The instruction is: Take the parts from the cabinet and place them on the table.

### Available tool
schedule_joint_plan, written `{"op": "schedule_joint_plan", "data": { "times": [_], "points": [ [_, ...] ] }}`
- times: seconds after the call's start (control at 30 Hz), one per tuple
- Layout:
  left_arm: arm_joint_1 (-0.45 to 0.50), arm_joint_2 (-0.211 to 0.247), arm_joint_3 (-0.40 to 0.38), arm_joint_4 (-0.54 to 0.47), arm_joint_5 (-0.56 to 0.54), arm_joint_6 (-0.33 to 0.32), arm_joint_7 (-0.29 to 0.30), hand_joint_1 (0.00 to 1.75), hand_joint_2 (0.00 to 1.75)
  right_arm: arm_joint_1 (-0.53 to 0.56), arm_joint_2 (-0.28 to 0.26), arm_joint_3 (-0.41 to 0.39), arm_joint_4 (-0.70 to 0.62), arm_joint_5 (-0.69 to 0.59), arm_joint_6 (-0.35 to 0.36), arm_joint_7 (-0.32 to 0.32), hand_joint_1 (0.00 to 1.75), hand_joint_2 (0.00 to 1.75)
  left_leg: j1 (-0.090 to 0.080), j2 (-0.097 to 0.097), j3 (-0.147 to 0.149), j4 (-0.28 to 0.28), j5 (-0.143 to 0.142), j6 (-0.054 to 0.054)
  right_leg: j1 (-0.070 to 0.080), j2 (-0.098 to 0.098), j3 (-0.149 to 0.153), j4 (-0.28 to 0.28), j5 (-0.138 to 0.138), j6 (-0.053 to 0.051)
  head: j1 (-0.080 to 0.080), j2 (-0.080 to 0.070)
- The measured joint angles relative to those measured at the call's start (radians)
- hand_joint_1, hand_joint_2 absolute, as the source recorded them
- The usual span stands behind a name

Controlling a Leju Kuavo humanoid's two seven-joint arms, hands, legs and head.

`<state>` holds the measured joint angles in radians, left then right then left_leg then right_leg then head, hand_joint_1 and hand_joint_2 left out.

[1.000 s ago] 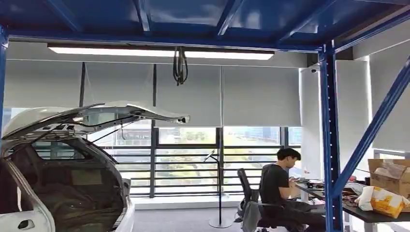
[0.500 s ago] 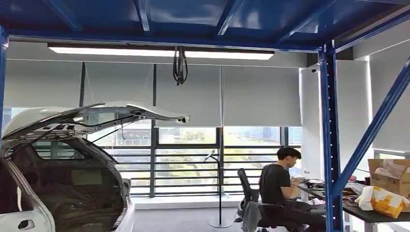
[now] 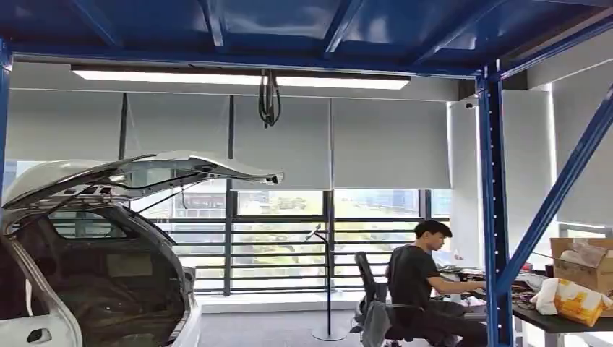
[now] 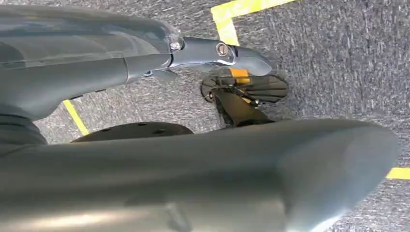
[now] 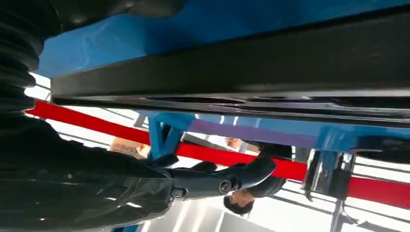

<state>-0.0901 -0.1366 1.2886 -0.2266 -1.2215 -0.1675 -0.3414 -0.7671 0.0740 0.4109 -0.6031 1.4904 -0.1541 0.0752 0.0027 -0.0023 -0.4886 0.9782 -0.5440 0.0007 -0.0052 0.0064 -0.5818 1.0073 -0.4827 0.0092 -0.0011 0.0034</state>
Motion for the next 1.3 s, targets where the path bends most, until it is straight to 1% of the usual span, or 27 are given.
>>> {"op": "schedule_joint_plan", "data": {
  "times": [0.37,0.5,0.77,1.07,1.1,1.13,1.17,1.3],
  "points": [
    [0.001,-0.002,0.0,0.0,0.013,0.005,0.003,0.0,0.0,-0.037,0.074,0.029,0.054,0.006,-0.005,-0.009,0.0,1.75,0.0,0.0,0.0,0.0,0.0,0.0,0.0,0.0,0.0,0.0,0.0,0.0,0.0,0.0],
    [0.002,-0.002,0.001,0.0,0.013,0.009,0.003,0.0,0.0,-0.046,0.091,0.038,0.063,0.012,-0.008,-0.009,0.0,1.75,0.0,0.0,0.0,0.0,0.0,0.0,0.0,0.0,0.0,0.0,0.0,0.0,0.0,0.0],
    [0.002,-0.004,0.001,0.0,0.01,0.009,-0.001,0.0,0.0,-0.062,0.106,0.048,0.072,0.015,-0.01,-0.005,0.0,1.75,0.0,0.0,0.0,0.0,0.0,0.0,0.0,0.0,0.0,0.0,0.0,0.0,0.0,0.0],
    [0.003,-0.004,0.001,0.0,0.0,0.01,-0.01,0.0,0.0,-0.062,0.098,0.054,0.083,0.012,-0.026,0.01,0.0,1.75,0.0,0.0,0.0,0.0,0.0,0.0,0.0,0.0,0.0,0.0,0.0,0.0,0.0,0.0],
    [0.004,-0.004,0.001,0.0,-0.004,0.01,-0.011,0.0,0.0,-0.061,0.094,0.054,0.085,0.01,-0.029,0.011,0.07,1.75,0.0,0.0,0.0,0.0,0.0,0.0,0.0,0.0,0.0,0.0,0.0,0.0,0.0,0.0],
    [0.005,-0.004,0.001,0.0,-0.005,0.01,-0.013,0.0,0.0,-0.06,0.09,0.054,0.088,0.007,-0.031,0.012,0.07,1.75,0.0,0.0,0.0,0.0,0.0,0.0,0.0,0.0,0.0,0.0,0.0,0.0,0.0,0.0],
    [0.006,-0.004,0.0,0.0,-0.006,0.011,-0.015,0.0,0.0,-0.059,0.085,0.052,0.091,0.003,-0.034,0.012,1.73,1.75,0.0,0.0,0.0,0.0,0.0,0.0,0.0,0.0,0.0,0.0,0.0,0.0,0.0,0.0],
    [0.007,-0.003,0.0,0.0,-0.008,0.019,-0.026,0.0,0.0,-0.051,0.063,0.04,0.099,-0.011,-0.045,0.012,1.75,1.75,0.0,0.0,0.0,0.0,0.0,0.0,0.0,0.0,0.0,0.0,0.0,0.0,0.0,0.0]
  ]
}}
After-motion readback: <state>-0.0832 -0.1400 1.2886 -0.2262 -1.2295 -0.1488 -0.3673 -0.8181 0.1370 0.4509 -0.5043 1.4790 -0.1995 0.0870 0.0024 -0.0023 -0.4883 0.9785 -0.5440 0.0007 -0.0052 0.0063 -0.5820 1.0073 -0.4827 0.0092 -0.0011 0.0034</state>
